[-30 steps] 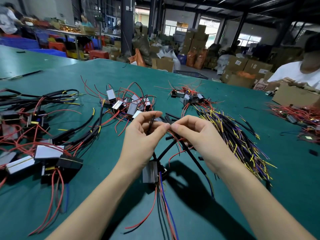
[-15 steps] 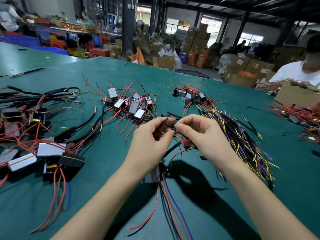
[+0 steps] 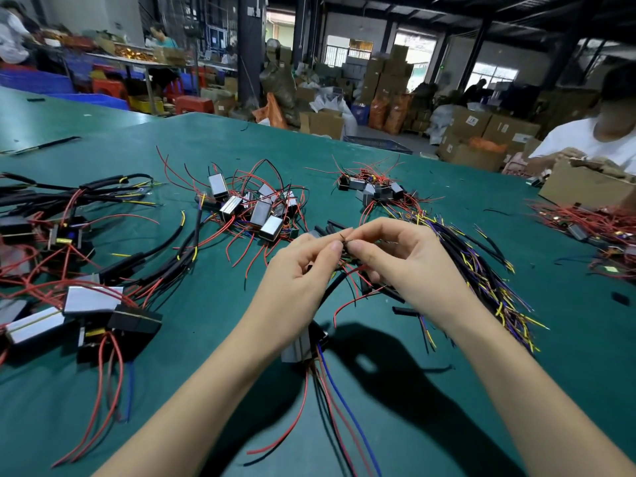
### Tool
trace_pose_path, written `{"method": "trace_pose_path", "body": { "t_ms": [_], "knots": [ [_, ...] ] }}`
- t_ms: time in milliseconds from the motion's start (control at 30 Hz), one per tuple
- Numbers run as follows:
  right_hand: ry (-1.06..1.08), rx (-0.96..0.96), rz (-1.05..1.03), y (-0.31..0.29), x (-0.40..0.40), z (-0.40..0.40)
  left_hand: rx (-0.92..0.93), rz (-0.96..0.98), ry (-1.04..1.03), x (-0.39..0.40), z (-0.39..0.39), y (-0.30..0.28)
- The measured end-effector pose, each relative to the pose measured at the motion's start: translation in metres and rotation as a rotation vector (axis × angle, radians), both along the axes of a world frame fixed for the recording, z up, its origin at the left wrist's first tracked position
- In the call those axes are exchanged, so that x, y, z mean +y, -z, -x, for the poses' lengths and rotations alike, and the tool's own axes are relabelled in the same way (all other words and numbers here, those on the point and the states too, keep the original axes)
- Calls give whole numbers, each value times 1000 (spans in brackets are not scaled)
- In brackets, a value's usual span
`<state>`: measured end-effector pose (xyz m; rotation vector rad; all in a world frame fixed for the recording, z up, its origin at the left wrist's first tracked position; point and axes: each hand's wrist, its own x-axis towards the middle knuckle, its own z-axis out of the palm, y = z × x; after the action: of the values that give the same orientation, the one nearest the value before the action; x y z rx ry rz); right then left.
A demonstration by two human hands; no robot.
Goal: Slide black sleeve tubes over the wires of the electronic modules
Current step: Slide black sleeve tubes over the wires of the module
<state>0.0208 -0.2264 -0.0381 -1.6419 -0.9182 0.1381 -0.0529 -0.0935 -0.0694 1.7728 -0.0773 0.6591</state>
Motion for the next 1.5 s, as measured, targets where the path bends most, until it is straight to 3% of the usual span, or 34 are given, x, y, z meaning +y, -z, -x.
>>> {"method": "trace_pose_path", "body": {
  "t_ms": [1133, 1300, 1500],
  "knots": [
    [32, 94, -18, -3, -2, 0, -126, 124, -57, -4, 1, 1],
    [20, 51, -3, -4, -1, 1, -152, 50, -83, -4, 1, 2],
    [-5, 156, 24, -5, -3, 2, -267, -210, -141, 5, 4, 0]
  ]
}}
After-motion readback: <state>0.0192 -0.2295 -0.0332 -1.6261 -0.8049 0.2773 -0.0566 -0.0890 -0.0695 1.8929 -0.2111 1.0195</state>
